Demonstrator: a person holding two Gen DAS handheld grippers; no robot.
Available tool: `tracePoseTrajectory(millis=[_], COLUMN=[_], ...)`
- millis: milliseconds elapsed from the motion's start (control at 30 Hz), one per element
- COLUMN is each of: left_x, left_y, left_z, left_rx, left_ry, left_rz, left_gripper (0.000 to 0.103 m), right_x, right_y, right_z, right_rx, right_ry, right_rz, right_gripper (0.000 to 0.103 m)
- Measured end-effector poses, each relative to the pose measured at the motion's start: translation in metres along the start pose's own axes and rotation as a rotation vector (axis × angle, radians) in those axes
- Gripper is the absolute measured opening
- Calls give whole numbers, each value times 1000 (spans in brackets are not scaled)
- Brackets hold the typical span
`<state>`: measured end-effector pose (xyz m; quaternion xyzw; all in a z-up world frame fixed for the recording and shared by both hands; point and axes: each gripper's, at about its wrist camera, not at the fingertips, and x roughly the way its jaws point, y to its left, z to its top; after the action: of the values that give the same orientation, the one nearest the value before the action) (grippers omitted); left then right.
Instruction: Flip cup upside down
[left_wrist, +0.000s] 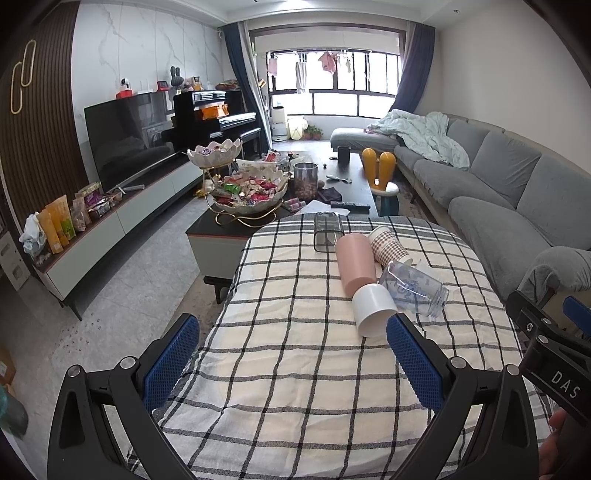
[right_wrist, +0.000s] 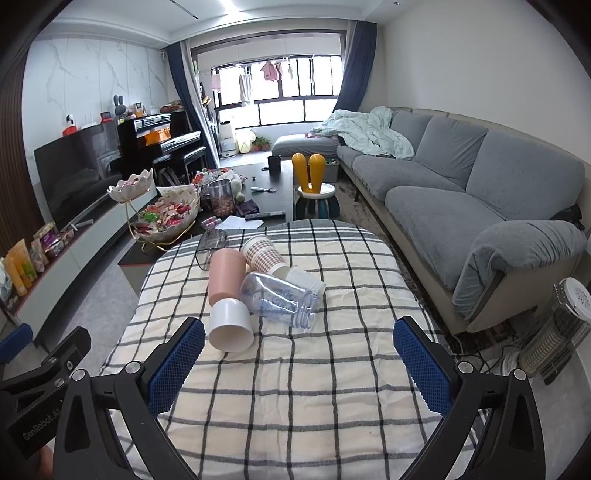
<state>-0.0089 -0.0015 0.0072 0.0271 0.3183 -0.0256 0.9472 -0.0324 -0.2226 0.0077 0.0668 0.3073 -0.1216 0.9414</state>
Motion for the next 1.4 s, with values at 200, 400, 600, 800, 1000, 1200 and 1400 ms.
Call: tracePoseTrajectory(millis=[200,400,600,800,1000,1200,1400], left_x=[0,0,1,14,37,72,116], left_y=[0,1,2,11,21,35,48], left_z=[0,-2,-3,6,24,45,64], left_rx=[1,1,2,-8,-11,-22,-9], left_ry=[0,6,9,6,1,16,44], left_rz=[1,-2,1,14,42,44,47], left_gripper=[103,103,103,103,103,103,103], right_x=[0,1,0,22,48,87,138], right_y=[1,0,1,16,34,62,95], right_z=[-1,-2,-1,3,29,56,87], right_rx=[-1,-1,-2,-9,-23,-64,-103], right_ry=[2,3,3,11,38,73,118], right_rz=[0,0,3,29,54,63,78], right_gripper=[102,102,102,102,102,102,102])
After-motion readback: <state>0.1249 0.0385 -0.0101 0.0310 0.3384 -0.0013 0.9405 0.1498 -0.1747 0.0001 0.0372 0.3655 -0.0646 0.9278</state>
